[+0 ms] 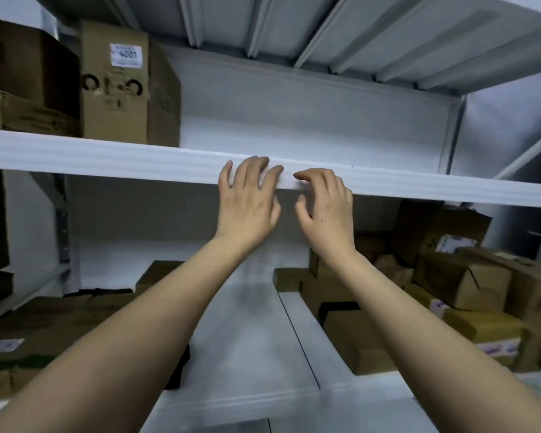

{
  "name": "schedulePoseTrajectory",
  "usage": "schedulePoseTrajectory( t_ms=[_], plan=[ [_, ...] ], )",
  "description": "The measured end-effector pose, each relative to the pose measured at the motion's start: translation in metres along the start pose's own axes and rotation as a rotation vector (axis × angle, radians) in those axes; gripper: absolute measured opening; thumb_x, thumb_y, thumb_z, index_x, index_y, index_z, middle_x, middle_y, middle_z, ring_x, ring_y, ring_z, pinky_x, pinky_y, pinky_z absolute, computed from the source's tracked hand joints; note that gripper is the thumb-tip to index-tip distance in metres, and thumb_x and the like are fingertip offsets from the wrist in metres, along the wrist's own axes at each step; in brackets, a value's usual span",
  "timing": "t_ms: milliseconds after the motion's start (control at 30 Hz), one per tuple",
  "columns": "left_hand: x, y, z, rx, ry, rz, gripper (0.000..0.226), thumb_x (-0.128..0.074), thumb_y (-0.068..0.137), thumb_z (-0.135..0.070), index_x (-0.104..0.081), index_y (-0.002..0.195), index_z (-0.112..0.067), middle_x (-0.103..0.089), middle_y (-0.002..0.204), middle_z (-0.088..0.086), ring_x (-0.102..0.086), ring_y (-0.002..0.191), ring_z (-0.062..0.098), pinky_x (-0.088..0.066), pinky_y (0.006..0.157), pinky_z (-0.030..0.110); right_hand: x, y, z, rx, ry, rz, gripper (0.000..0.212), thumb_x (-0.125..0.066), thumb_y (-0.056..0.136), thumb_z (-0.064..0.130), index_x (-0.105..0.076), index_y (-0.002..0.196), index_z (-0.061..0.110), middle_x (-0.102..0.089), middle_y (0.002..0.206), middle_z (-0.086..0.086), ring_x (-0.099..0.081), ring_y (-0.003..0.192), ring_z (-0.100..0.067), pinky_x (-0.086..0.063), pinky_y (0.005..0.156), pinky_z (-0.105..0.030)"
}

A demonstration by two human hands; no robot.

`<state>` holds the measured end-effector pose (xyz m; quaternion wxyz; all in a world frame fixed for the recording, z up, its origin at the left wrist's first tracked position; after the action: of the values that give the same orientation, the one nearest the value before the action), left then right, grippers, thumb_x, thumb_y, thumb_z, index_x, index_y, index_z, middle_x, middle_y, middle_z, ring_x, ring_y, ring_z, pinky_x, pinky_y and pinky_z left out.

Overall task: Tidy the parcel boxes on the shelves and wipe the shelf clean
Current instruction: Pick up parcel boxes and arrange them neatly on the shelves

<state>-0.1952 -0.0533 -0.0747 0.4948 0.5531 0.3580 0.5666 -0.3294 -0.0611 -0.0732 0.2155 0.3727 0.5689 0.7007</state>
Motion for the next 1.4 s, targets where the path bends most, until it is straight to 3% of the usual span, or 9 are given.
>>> schedulePoseTrajectory(
  t_ms=[167, 333, 467, 700, 767, 900, 1133, 1400],
  plan=[
    [-0.033, -0.042, -0.031, -0.115, -0.024, 0.06, 0.058, -0.046, 0.08, -0.025, -0.042, 0.136, -0.012, -0.041, 0.141, 0.013, -0.035, 0.134, 0.027, -0.022, 0.113, 0.05, -0.01, -0.047, -0.024, -0.044, -0.055, 0.033, 0.036, -0.045, 0.081, 0.021, -0.059, 0.115, 0.017, -0.057, 0.117, 0.001, -0.051, 0.109, -0.016, -0.037, 0.092, -0.034],
    [-0.071, -0.084, -0.044, -0.085, -0.089, 0.197, 0.065, -0.046, 0.079, -0.023, -0.034, 0.141, -0.009, -0.044, 0.141, 0.011, -0.036, 0.134, 0.025, -0.025, 0.113, 0.046, -0.031, -0.091, -0.046, -0.138, -0.108, 0.152, 0.036, -0.042, 0.082, 0.024, -0.059, 0.113, 0.019, -0.057, 0.114, 0.004, -0.051, 0.106, -0.013, -0.034, 0.09, -0.03],
    [-0.099, -0.107, -0.052, -0.051, -0.1, 0.337, 0.066, -0.065, 0.075, -0.019, -0.047, 0.137, -0.008, -0.052, 0.135, 0.012, -0.048, 0.127, 0.028, -0.034, 0.107, 0.046, -0.043, -0.12, -0.069, -0.212, -0.143, 0.256, 0.03, -0.051, 0.085, 0.017, -0.059, 0.114, 0.019, -0.056, 0.114, 0.003, -0.051, 0.108, -0.014, -0.034, 0.092, -0.031],
    [-0.152, -0.136, -0.084, 0.024, -0.152, 0.51, 0.067, -0.07, 0.067, -0.016, -0.053, 0.131, -0.006, -0.057, 0.128, 0.013, -0.055, 0.118, 0.03, -0.043, 0.098, 0.046, -0.059, -0.153, -0.123, -0.298, -0.187, 0.492, 0.032, -0.048, 0.093, 0.022, -0.054, 0.124, 0.022, -0.052, 0.122, 0.005, -0.046, 0.116, -0.013, -0.031, 0.099, -0.03],
    [-0.167, -0.144, -0.093, 0.047, -0.142, 0.585, 0.069, -0.066, 0.072, -0.019, -0.047, 0.137, -0.007, -0.051, 0.135, 0.012, -0.05, 0.123, 0.029, -0.038, 0.102, 0.045, -0.068, -0.158, -0.137, -0.305, -0.184, 0.559, 0.033, -0.048, 0.093, 0.023, -0.052, 0.126, 0.023, -0.051, 0.124, 0.004, -0.045, 0.118, -0.014, -0.031, 0.1, -0.031],
    [-0.211, -0.156, -0.118, 0.085, -0.018, 0.76, 0.069, -0.043, 0.09, -0.029, -0.017, 0.151, -0.014, -0.024, 0.152, 0.006, -0.024, 0.14, 0.022, -0.018, 0.114, 0.039, -0.091, -0.171, -0.182, -0.315, -0.171, 0.7, 0.037, -0.048, 0.093, 0.027, -0.049, 0.13, 0.025, -0.047, 0.129, 0.005, -0.042, 0.12, -0.013, -0.032, 0.101, -0.032],
    [-0.26, -0.16, -0.13, 0.255, 0.018, 0.933, 0.062, -0.045, 0.091, -0.031, -0.023, 0.146, -0.014, -0.022, 0.152, 0.009, -0.025, 0.138, 0.025, -0.023, 0.112, 0.039, -0.127, -0.175, -0.24, -0.308, -0.086, 0.837, 0.037, -0.052, 0.093, 0.032, -0.049, 0.13, 0.025, -0.046, 0.132, 0.003, -0.042, 0.123, -0.015, -0.033, 0.105, -0.034],
    [-0.311, -0.159, -0.116, 0.429, -0.114, 1.109, 0.067, -0.049, 0.093, -0.033, -0.018, 0.149, -0.011, -0.012, 0.157, 0.014, -0.021, 0.142, 0.031, -0.026, 0.111, 0.041, -0.176, -0.171, -0.27, -0.358, -0.003, 0.987, 0.036, -0.05, 0.095, 0.032, -0.047, 0.129, 0.02, -0.045, 0.131, -0.002, -0.044, 0.12, -0.019, -0.034, 0.1, -0.034]
  ],
)
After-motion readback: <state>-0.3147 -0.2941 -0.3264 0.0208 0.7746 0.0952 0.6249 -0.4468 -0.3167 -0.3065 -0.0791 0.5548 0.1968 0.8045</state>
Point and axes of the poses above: each hand's wrist, its own y-axis towards the middle knuckle, its own x-axis out of the back of the hand, z = x × y, the point moved 4 cm from there along y, towards the middle knuckle
